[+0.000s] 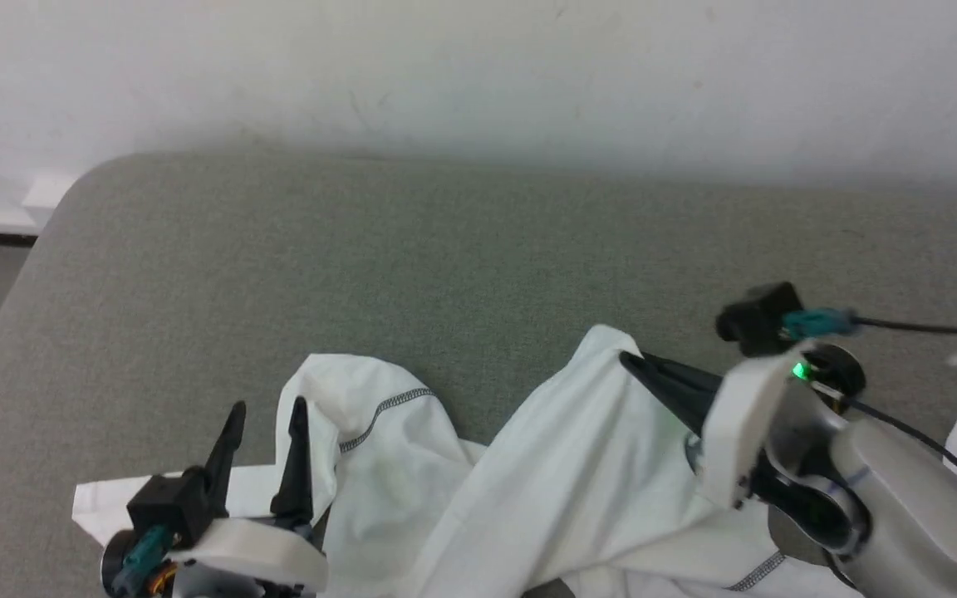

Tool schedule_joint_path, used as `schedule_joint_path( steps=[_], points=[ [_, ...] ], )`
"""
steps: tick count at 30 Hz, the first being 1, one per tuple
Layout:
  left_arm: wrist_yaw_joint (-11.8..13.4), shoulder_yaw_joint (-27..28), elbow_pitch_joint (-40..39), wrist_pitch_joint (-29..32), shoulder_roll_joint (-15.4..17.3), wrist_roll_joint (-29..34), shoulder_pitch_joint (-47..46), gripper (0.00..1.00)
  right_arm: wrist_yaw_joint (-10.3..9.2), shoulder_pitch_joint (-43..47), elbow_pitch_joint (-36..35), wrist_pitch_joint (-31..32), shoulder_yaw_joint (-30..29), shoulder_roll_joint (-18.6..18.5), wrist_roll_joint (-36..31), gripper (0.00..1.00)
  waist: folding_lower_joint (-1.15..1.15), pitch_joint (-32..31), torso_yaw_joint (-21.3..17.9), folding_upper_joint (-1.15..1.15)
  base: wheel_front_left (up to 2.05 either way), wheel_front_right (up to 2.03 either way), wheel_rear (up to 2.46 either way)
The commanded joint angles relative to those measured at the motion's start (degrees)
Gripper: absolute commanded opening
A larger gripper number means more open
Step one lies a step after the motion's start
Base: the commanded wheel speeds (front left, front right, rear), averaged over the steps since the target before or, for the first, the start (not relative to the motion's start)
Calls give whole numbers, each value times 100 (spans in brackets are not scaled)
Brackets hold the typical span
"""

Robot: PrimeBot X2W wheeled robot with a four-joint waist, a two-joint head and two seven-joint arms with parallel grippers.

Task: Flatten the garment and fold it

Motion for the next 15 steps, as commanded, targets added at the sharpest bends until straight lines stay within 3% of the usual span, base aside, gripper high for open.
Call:
schedule_joint_path(
  steps=[1, 5, 8, 11, 15],
  points=[
    [-38, 48, 37, -27, 3, 38, 131, 100, -5, 270, -237, -88, -84, -167, 64, 0, 0, -315, -258, 0, 0, 0, 0],
    [-45, 90, 67, -27, 0, 62, 297, 100, -5, 1342, -1020, 55, -643, -697, 166, 0, 0, -570, -436, 0, 0, 0, 0],
    [-50, 125, 58, -27, 6, 67, 371, 100, -5, 2366, -1534, 378, -1301, -866, 148, 0, 0, -632, -529, 0, 0, 0, 0],
    [-52, 141, 31, -27, 15, 84, 412, 100, -5, 3442, -2085, 787, -2031, -697, 116, 0, 0, -631, -593, 0, 0, 0, 0],
    [-54, 155, 19, -27, 26, 96, 436, 100, -5, 4778, -2659, 1559, -2968, -71, -24, 0, 0, -609, -637, 0, 0, 0, 0]
  ],
)
